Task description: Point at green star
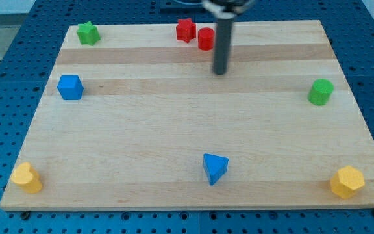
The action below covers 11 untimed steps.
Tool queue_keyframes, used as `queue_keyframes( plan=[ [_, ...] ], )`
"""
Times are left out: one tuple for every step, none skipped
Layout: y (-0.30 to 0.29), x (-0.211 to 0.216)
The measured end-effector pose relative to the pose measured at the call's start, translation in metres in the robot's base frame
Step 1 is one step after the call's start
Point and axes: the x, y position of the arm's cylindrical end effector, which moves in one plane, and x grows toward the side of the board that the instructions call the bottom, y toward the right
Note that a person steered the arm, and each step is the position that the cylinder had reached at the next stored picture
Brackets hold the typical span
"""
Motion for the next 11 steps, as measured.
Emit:
queue_keyframes(
  plan=[
    [-0.093,-0.003],
    [-0.154,-0.022],
    [-0.204,-0.052],
    [-0.280,-0.056],
    [-0.313,-0.055],
    [-0.313,-0.097],
    [-0.313,-0.124],
    [-0.304,-0.128],
    [-0.295,-0.163],
    [-0.290,-0.150],
    [-0.267,-0.131]
  ],
)
